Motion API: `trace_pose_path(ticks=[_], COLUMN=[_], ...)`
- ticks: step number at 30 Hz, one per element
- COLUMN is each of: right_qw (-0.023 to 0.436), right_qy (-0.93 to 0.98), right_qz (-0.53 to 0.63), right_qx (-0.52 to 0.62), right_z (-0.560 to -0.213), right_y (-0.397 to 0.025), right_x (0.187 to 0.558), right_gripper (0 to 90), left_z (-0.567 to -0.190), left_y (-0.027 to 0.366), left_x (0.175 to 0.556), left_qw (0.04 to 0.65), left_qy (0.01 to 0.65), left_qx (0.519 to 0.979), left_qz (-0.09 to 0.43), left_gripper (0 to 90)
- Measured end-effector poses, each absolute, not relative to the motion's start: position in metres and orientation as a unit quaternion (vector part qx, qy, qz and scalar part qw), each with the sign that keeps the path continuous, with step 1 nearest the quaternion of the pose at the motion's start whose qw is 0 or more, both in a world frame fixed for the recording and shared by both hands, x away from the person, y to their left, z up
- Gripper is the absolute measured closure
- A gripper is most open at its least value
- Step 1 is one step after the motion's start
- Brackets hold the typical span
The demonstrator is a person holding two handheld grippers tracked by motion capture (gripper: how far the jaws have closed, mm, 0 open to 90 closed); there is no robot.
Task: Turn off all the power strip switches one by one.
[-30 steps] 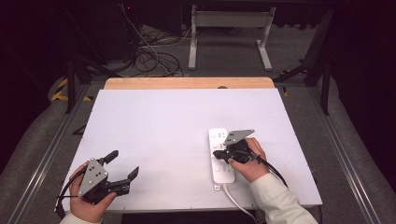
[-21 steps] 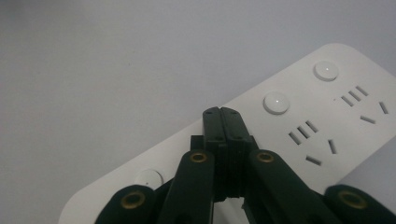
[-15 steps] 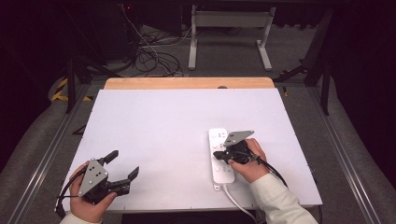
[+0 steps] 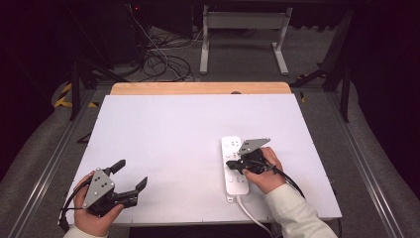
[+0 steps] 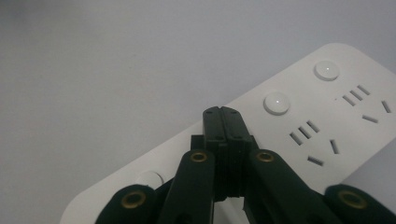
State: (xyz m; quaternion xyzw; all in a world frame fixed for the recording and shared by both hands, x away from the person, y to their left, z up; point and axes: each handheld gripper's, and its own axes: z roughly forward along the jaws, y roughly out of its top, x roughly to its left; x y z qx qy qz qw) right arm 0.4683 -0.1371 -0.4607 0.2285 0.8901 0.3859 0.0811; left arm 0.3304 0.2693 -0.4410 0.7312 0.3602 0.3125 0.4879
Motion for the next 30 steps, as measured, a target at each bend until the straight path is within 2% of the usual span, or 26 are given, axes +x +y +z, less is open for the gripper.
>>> trace_pose_path(ticks=[9,11,15,30], right_qw=[0.085,0.102,0.102,0.114], right_qy=[0.892,0.888,0.864,0.867], right_qz=[0.381,0.389,0.445,0.444], right_qx=[0.23,0.224,0.213,0.196], right_z=[-0.461,-0.463,-0.446,-0.438], right_y=[-0.136,-0.137,-0.142,-0.136], right_x=[0.468,0.466,0.461,0.456], right_gripper=[90.0,90.0,90.0,90.0], left_z=[-0.44,-0.441,-0.441,-0.441], left_y=[0.269,0.269,0.27,0.27], left_x=[0.33,0.33,0.332,0.331], left_qw=[0.488,0.489,0.488,0.489], left_qy=[0.359,0.361,0.362,0.362], left_qx=[0.731,0.73,0.73,0.729], left_qz=[0.315,0.313,0.312,0.313], left_gripper=[15.5,15.5,15.5,15.6])
